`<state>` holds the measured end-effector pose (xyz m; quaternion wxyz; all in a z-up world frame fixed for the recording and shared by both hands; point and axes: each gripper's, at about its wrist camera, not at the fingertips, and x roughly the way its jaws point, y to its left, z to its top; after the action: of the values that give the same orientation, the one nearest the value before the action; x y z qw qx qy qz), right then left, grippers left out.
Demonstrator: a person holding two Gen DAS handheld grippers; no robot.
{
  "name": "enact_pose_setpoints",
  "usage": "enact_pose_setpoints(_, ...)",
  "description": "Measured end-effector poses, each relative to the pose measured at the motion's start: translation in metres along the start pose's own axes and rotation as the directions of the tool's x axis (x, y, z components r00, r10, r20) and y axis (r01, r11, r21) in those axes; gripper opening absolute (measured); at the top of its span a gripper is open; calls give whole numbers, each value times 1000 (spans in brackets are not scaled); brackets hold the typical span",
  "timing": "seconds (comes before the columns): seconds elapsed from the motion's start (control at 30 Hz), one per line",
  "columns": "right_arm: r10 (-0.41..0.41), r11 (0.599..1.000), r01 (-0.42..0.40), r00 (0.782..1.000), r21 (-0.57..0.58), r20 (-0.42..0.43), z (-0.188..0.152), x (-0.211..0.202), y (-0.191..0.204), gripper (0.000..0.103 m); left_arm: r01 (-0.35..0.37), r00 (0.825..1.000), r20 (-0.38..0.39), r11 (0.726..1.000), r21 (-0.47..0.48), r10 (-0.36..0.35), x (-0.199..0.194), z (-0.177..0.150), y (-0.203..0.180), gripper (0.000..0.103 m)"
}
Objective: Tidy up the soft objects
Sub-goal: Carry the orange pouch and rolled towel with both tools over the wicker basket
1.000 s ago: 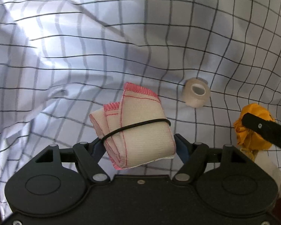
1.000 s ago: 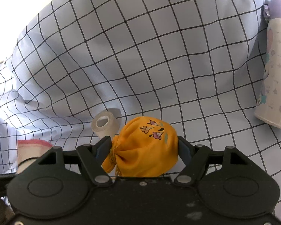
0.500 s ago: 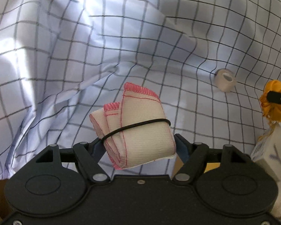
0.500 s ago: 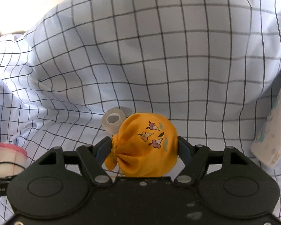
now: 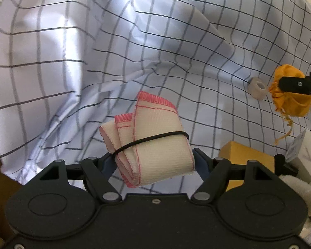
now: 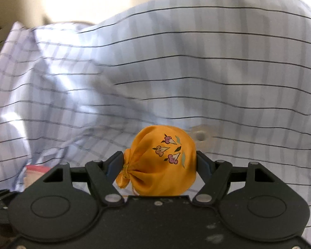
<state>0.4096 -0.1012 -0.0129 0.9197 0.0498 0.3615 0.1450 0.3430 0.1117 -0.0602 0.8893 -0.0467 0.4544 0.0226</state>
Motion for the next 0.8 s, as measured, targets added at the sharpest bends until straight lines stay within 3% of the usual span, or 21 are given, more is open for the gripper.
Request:
enact_pose_setpoints(0.23, 113, 992, -115, 993, -51, -45, -9, -3, 52, 73, -27, 1000, 10, 998, -54, 28, -13, -16, 20, 71)
enact_pose_setpoints(0.47, 202, 970, -211, 975, -117, -91, -41, -28, 100, 73, -51, 998, 17, 994, -95, 53, -38, -38, 32, 71)
enact_pose_setpoints(0.8, 286, 944, -302, 950, -132, -128, -102, -102, 108, 73, -70, 997, 9, 990, -126, 72, -85, -80, 35, 71)
